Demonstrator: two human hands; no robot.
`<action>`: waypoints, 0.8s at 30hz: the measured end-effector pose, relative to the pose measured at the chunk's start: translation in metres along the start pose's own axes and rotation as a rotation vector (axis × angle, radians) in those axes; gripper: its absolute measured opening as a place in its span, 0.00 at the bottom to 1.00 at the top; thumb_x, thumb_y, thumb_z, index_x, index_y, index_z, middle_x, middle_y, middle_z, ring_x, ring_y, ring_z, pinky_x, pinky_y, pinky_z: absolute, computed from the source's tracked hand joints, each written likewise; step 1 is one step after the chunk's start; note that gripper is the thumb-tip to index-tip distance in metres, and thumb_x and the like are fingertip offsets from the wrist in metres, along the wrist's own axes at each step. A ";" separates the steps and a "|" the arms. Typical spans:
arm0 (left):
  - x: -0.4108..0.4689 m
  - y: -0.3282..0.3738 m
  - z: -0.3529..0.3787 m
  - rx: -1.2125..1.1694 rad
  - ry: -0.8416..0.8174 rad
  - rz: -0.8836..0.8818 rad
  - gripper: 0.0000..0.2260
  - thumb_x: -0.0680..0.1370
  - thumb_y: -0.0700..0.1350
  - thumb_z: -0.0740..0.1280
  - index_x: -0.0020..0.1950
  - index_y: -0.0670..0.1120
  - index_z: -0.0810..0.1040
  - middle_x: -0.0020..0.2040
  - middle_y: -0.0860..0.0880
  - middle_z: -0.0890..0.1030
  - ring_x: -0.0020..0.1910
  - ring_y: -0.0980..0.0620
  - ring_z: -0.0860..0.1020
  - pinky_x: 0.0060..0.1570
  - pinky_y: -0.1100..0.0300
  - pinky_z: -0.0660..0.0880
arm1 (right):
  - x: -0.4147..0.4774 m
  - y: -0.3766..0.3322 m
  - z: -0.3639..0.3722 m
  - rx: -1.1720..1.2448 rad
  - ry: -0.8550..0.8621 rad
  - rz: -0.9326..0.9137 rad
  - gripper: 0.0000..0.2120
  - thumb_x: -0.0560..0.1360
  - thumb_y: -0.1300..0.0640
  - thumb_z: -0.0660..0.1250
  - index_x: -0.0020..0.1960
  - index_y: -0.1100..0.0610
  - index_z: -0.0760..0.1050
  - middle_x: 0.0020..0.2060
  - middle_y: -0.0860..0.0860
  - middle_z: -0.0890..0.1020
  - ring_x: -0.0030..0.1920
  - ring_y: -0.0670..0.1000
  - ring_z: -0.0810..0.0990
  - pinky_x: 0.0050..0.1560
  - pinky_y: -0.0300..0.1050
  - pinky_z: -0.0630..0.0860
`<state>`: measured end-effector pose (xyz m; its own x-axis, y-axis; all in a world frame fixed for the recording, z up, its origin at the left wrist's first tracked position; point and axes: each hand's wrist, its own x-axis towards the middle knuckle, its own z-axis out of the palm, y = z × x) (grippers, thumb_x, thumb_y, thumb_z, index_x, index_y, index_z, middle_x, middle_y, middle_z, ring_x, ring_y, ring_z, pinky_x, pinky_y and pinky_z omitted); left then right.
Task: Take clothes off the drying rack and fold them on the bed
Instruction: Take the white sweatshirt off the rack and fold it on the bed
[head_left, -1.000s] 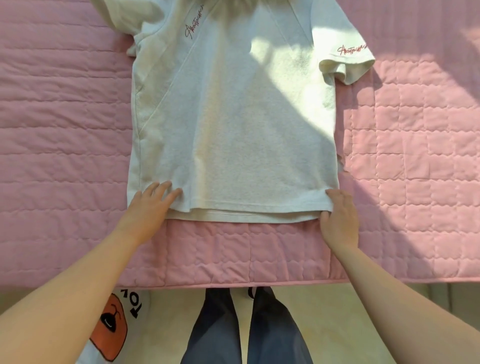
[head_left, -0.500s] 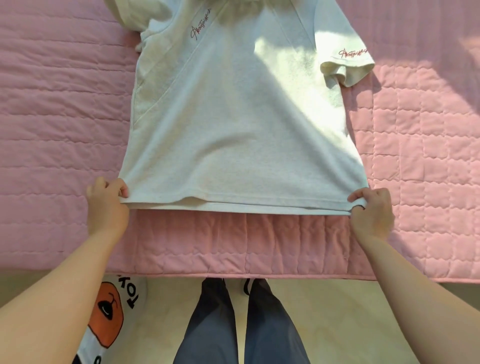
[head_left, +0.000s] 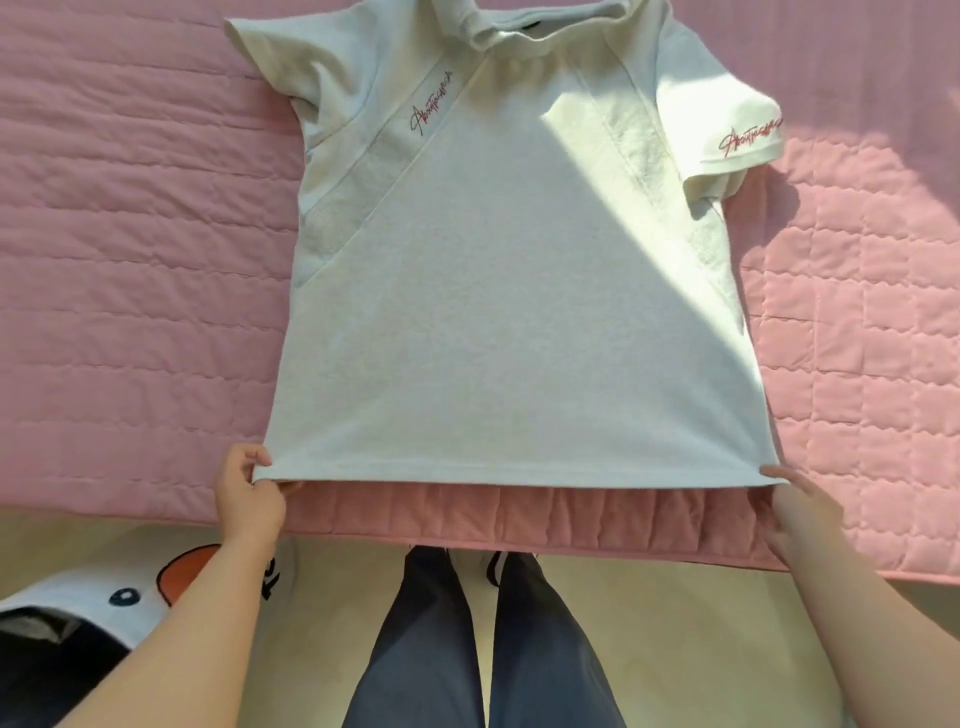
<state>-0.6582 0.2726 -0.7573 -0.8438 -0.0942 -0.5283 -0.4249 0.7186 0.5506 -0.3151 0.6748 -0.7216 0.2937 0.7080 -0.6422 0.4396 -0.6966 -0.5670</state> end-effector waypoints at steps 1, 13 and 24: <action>0.001 -0.007 -0.001 0.037 -0.019 -0.034 0.22 0.70 0.23 0.50 0.45 0.48 0.70 0.57 0.43 0.77 0.48 0.44 0.75 0.37 0.57 0.69 | 0.003 0.007 -0.004 -0.219 0.020 -0.058 0.21 0.71 0.78 0.53 0.42 0.60 0.79 0.38 0.61 0.81 0.27 0.50 0.79 0.24 0.28 0.71; 0.010 0.017 -0.013 0.623 -0.183 0.054 0.16 0.73 0.28 0.57 0.40 0.44 0.79 0.52 0.41 0.78 0.48 0.42 0.74 0.44 0.52 0.72 | -0.006 -0.021 0.042 -1.036 0.084 -0.485 0.12 0.73 0.66 0.61 0.53 0.57 0.78 0.62 0.58 0.70 0.64 0.62 0.68 0.63 0.56 0.65; 0.012 0.084 0.062 0.788 -0.291 0.601 0.21 0.79 0.44 0.63 0.71 0.52 0.66 0.78 0.45 0.56 0.76 0.41 0.56 0.73 0.43 0.56 | 0.015 -0.054 0.109 -0.911 -0.215 -0.832 0.15 0.73 0.66 0.63 0.59 0.59 0.76 0.58 0.58 0.75 0.60 0.60 0.73 0.63 0.53 0.67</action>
<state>-0.6839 0.3748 -0.7574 -0.6892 0.5248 -0.4995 0.4648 0.8491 0.2509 -0.4266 0.7109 -0.7569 -0.4612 0.8017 -0.3802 0.8769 0.3464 -0.3333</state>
